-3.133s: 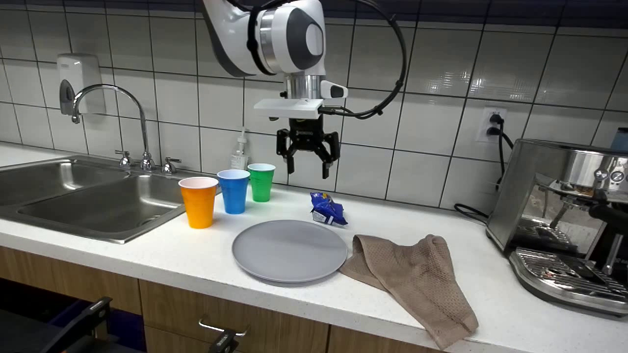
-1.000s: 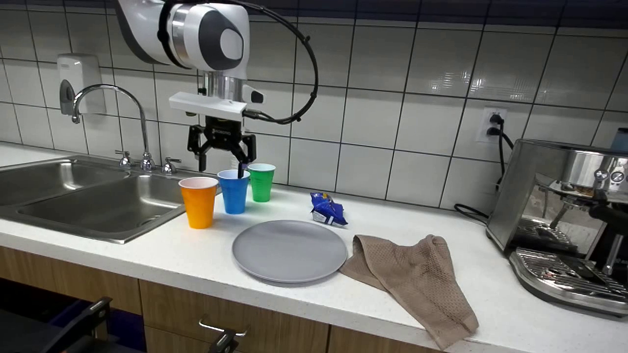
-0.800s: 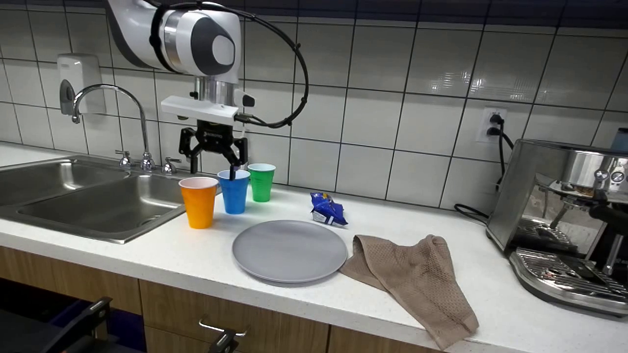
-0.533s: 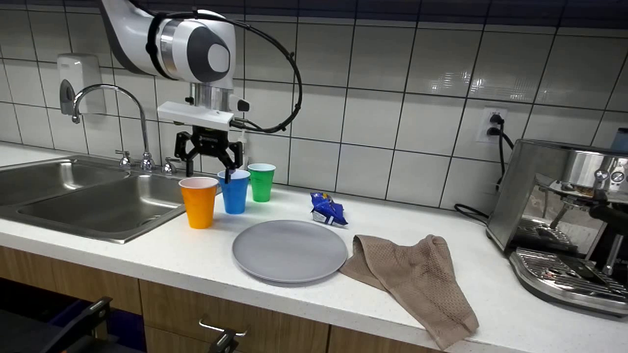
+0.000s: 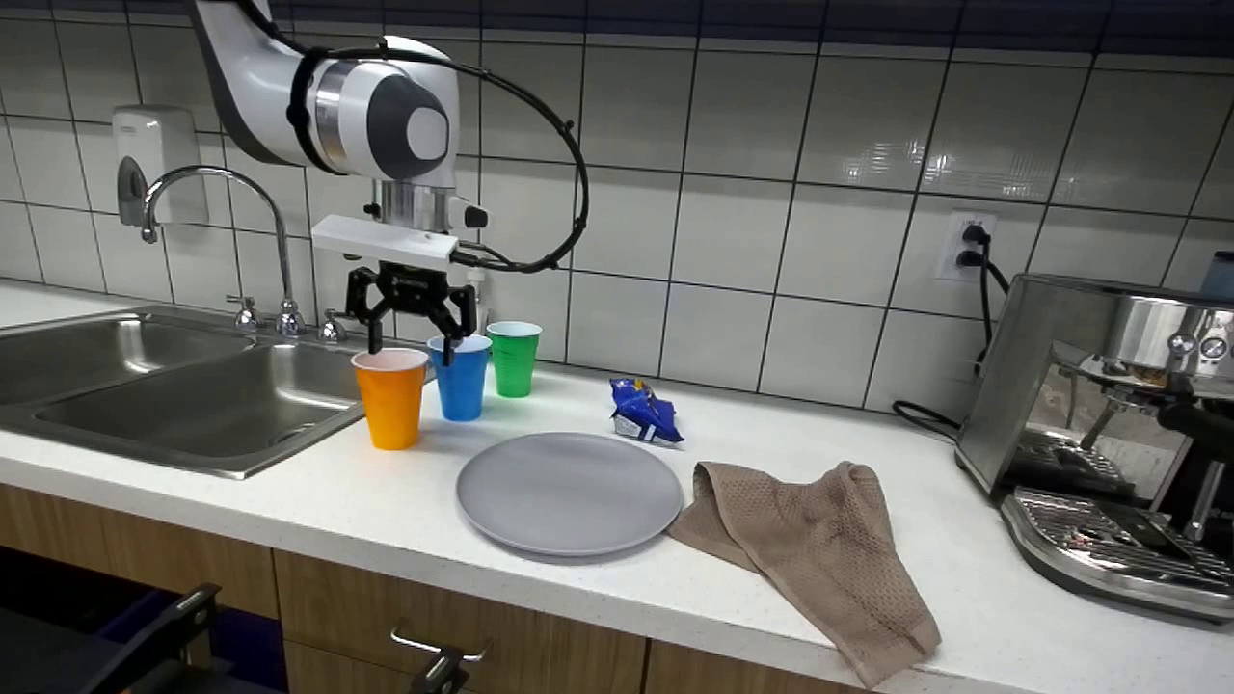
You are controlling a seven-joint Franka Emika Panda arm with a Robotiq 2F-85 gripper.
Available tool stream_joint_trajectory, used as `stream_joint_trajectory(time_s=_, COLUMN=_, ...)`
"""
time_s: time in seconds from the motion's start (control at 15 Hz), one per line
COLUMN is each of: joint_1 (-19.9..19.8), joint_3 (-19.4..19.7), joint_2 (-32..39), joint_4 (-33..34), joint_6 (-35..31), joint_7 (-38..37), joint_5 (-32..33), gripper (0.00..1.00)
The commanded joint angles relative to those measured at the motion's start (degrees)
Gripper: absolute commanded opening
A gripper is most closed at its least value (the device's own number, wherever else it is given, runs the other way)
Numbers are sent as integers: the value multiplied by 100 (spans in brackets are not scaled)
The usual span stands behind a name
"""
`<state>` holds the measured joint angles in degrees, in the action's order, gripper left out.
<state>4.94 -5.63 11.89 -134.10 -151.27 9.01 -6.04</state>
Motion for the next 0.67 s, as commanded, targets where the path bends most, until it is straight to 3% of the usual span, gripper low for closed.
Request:
stream_joint_trajectory(time_s=0.0, joint_1=36, joint_3=-14, joint_2=190, joint_4=120, joint_6=-164, joint_7=-227, joint_5=205, gripper=100)
stream_joint_trajectory(time_s=0.33, joint_1=62, joint_3=-12, joint_2=356, joint_4=166, joint_6=-264, joint_7=-305, joint_5=344, gripper=100)
stream_joint_trajectory(time_s=0.4, joint_1=63, joint_3=-23, joint_2=366, joint_4=172, joint_6=-277, joint_7=-281, joint_5=354, gripper=75)
stream_joint_trajectory(time_s=0.47, joint_1=63, joint_3=-35, joint_2=373, joint_4=180, joint_6=-281, joint_7=-264, joint_5=348, gripper=74)
stream_joint_trajectory(time_s=0.6, joint_1=74, joint_3=-43, joint_2=385, joint_4=198, joint_6=-276, joint_7=-256, joint_5=345, gripper=58)
